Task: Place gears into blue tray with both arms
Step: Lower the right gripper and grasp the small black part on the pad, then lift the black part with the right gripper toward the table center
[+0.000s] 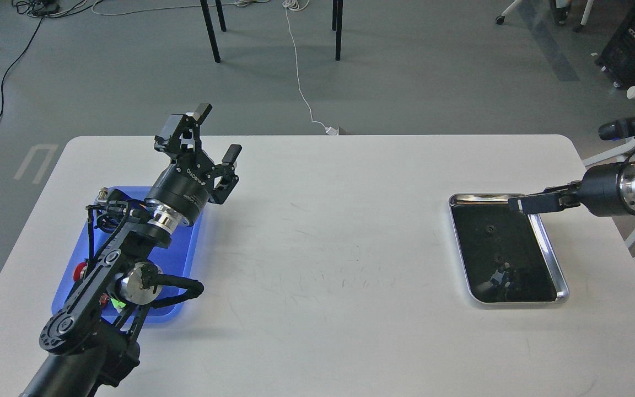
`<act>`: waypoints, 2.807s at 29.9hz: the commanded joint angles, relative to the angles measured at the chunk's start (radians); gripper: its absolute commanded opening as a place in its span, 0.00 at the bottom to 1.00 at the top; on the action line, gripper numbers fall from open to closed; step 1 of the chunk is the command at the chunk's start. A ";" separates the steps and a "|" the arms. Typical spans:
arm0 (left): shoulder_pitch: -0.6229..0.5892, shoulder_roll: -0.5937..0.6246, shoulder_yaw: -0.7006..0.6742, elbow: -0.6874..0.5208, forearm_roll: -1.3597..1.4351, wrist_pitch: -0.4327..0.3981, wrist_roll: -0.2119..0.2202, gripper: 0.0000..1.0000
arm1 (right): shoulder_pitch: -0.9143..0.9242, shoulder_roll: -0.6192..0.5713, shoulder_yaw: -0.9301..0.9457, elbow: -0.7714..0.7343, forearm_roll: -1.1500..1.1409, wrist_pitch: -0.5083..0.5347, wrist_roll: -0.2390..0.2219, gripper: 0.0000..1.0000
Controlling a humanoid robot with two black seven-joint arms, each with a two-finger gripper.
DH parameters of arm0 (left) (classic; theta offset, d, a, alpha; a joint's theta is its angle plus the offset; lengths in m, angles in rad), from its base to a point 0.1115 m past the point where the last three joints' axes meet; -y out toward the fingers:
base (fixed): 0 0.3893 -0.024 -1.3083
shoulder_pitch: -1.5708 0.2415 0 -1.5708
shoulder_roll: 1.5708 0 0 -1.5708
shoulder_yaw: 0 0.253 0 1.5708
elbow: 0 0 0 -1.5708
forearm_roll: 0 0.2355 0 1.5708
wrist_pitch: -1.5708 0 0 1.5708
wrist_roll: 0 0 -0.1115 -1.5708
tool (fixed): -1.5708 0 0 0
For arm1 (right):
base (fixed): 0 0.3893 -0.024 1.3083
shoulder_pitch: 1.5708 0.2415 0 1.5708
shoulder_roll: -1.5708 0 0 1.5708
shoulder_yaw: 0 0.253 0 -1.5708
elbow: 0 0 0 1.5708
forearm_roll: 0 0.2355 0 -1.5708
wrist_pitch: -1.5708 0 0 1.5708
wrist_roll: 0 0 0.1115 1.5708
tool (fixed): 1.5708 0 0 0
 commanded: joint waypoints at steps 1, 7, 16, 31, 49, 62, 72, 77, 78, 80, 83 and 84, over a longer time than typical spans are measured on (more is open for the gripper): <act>0.004 0.002 -0.002 -0.001 0.000 0.000 0.000 0.98 | 0.028 0.086 -0.094 -0.077 -0.065 -0.041 0.000 0.95; 0.008 0.006 -0.002 -0.001 0.000 -0.002 -0.002 0.98 | 0.029 0.161 -0.177 -0.137 -0.082 -0.055 0.000 0.90; 0.013 0.012 -0.002 -0.009 0.000 -0.002 -0.009 0.98 | 0.031 0.227 -0.223 -0.192 -0.080 -0.079 0.000 0.66; 0.020 0.015 -0.002 -0.010 0.000 -0.002 -0.017 0.98 | -0.004 0.332 -0.229 -0.281 -0.079 -0.085 0.000 0.66; 0.024 0.014 -0.002 -0.018 -0.001 -0.003 -0.025 0.98 | -0.047 0.398 -0.229 -0.345 -0.076 -0.087 0.000 0.59; 0.024 0.015 -0.002 -0.016 -0.001 -0.003 -0.032 0.98 | -0.047 0.393 -0.261 -0.345 -0.076 -0.090 0.000 0.43; 0.024 0.017 -0.002 -0.016 -0.001 -0.003 -0.032 0.98 | -0.044 0.387 -0.261 -0.342 -0.074 -0.090 0.000 0.20; 0.022 0.017 -0.003 -0.016 -0.001 -0.003 -0.032 0.98 | -0.027 0.382 -0.261 -0.330 -0.068 -0.090 0.000 0.15; 0.020 0.017 -0.003 -0.016 -0.001 -0.003 -0.031 0.98 | -0.021 0.378 -0.261 -0.328 -0.066 -0.090 0.000 0.15; 0.020 0.020 -0.003 -0.016 -0.001 -0.002 -0.031 0.98 | 0.005 0.373 -0.260 -0.322 -0.065 -0.090 0.000 0.15; 0.020 0.025 -0.003 -0.016 -0.001 -0.002 -0.031 0.98 | 0.045 0.370 -0.260 -0.286 -0.062 -0.089 0.000 0.15; 0.020 0.026 -0.003 -0.016 -0.001 -0.002 -0.031 0.98 | 0.061 0.364 -0.258 -0.272 -0.060 -0.089 0.000 0.15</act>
